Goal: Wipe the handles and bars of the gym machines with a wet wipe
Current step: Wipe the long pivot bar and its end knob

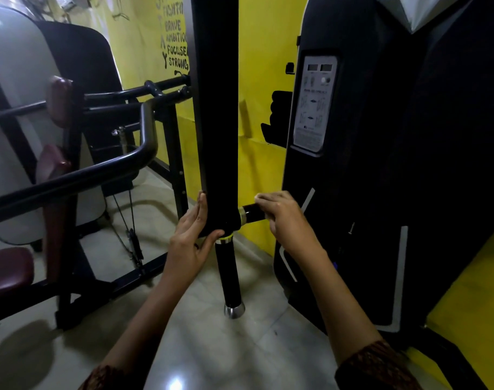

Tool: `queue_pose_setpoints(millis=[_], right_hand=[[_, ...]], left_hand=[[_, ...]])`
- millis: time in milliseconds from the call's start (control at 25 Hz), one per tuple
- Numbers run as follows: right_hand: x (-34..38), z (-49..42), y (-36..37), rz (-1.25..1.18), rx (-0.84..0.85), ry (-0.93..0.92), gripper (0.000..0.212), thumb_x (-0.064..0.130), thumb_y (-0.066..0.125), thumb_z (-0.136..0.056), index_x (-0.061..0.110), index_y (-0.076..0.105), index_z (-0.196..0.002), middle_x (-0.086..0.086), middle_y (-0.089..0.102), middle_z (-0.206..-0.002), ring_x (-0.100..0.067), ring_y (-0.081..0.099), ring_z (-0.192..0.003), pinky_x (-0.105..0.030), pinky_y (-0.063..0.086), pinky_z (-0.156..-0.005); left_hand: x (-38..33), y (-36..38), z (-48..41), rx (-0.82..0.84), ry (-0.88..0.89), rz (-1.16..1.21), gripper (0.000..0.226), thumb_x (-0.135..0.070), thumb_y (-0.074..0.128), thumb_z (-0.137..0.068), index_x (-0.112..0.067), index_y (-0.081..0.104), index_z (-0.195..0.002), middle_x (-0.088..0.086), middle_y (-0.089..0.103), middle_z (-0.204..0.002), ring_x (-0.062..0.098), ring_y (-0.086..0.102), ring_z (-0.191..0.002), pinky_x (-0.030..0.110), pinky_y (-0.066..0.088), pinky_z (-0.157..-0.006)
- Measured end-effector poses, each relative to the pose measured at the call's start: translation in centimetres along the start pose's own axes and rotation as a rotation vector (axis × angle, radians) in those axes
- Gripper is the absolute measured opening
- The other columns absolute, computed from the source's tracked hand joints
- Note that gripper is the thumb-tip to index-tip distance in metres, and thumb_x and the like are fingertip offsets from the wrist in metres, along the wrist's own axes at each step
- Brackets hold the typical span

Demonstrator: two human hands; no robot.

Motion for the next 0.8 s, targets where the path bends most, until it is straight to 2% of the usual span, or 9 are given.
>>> queue_pose_setpoints(millis=[120, 200, 280, 360, 440, 560, 640, 720, 800], right_hand=[[1.2, 0.0, -0.3, -0.097, -0.217, 0.114, 0.034, -0.013, 0.054, -0.081, -0.006, 0.063, -0.113, -0.019, 0.062, -0.118, -0.032, 0.056, -0.115, -0.036, 0.042, -0.100], [3.1, 0.1, -0.7, -0.284, -0.321, 0.122, 0.035, -0.010, 0.051, -0.081, -0.004, 0.062, -0.114, -0.018, 0.063, -0.117, -0.025, 0.057, -0.114, -0.022, 0.040, -0.100], [4.7, 0.7, -0.2, -0.311, -0.166, 0.159, 0.047, -0.010, 0.043, -0.080, 0.002, 0.057, -0.123, -0.017, 0.060, -0.123, -0.027, 0.051, -0.121, -0.020, 0.031, -0.105], [5.0, 1.8, 1.1, -0.141, 0.004, 0.152, 0.066, -0.016, 0.039, -0.078, 0.011, 0.040, -0.139, -0.010, 0.042, -0.143, -0.025, 0.027, -0.139, -0.036, 0.002, -0.118], [4.2, 2.4, 2.1, -0.072, 0.052, 0.093, 0.078, -0.020, 0.035, -0.075, 0.013, 0.024, -0.146, -0.004, 0.025, -0.153, -0.024, 0.010, -0.144, -0.034, -0.009, -0.113], [3.4, 2.5, 2.3, -0.072, 0.089, 0.061, 0.071, -0.008, 0.020, -0.077, 0.012, 0.024, -0.145, -0.006, 0.022, -0.153, -0.027, 0.011, -0.143, -0.026, 0.005, -0.111], [3.1, 2.5, 1.9, -0.003, 0.082, 0.014, 0.065, 0.000, 0.019, -0.080, 0.009, 0.032, -0.143, -0.009, 0.029, -0.150, -0.029, 0.022, -0.140, -0.030, 0.019, -0.111], [2.9, 3.3, 1.5, 0.070, 0.025, -0.037, 0.059, -0.001, 0.025, -0.081, 0.006, 0.045, -0.136, -0.010, 0.043, -0.143, -0.029, 0.038, -0.132, -0.031, 0.044, -0.095], [2.6, 4.8, 1.7, 0.129, -0.002, -0.101, 0.054, -0.006, 0.037, -0.080, 0.005, 0.053, -0.130, -0.012, 0.050, -0.136, -0.027, 0.045, -0.126, -0.032, 0.055, -0.076]], left_hand=[[-0.1, 0.0, 0.0, -0.003, 0.007, -0.005, 0.076, -0.028, 0.056, -0.084, -0.028, 0.013, -0.147, 0.008, 0.035, -0.141, 0.012, 0.036, -0.127, 0.012, 0.027, -0.107], [0.0, -0.1, 0.0, -0.006, 0.013, -0.003, 0.076, -0.028, 0.056, -0.084, -0.030, 0.013, -0.147, 0.008, 0.035, -0.142, 0.011, 0.036, -0.127, 0.012, 0.027, -0.107], [0.1, -0.1, 0.0, -0.004, 0.016, -0.001, 0.077, -0.028, 0.056, -0.084, -0.030, 0.013, -0.147, 0.008, 0.034, -0.142, 0.011, 0.035, -0.128, 0.012, 0.027, -0.107], [0.1, 0.0, 0.0, -0.004, 0.013, -0.002, 0.077, -0.028, 0.056, -0.084, -0.030, 0.012, -0.147, 0.008, 0.033, -0.142, 0.011, 0.033, -0.129, 0.012, 0.026, -0.108], [0.1, 0.0, 0.0, -0.013, 0.011, -0.011, 0.076, -0.028, 0.056, -0.084, -0.029, 0.013, -0.147, 0.008, 0.033, -0.142, 0.010, 0.032, -0.130, 0.012, 0.025, -0.108], [0.0, 0.2, 0.0, -0.024, 0.014, -0.021, 0.076, -0.027, 0.056, -0.084, -0.027, 0.013, -0.147, 0.007, 0.034, -0.141, 0.010, 0.033, -0.129, 0.011, 0.025, -0.108], [0.0, 0.1, 0.1, -0.013, -0.002, -0.018, 0.076, -0.029, 0.056, -0.084, -0.028, 0.013, -0.147, 0.008, 0.035, -0.140, 0.011, 0.034, -0.128, 0.011, 0.026, -0.107], [0.0, 0.1, 0.1, -0.006, -0.019, -0.013, 0.076, -0.030, 0.055, -0.084, -0.030, 0.012, -0.147, 0.011, 0.038, -0.140, 0.014, 0.037, -0.127, 0.012, 0.027, -0.107], [0.0, 0.0, 0.1, -0.001, -0.017, -0.012, 0.076, -0.030, 0.055, -0.084, -0.031, 0.011, -0.147, 0.013, 0.038, -0.140, 0.019, 0.039, -0.126, 0.013, 0.027, -0.107]])
Point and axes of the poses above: each hand's wrist, its own z-axis away from the middle knuckle, its own y-axis out of the palm, x = y × z, the point moved 2 cm from there along -z, towards the middle knuckle
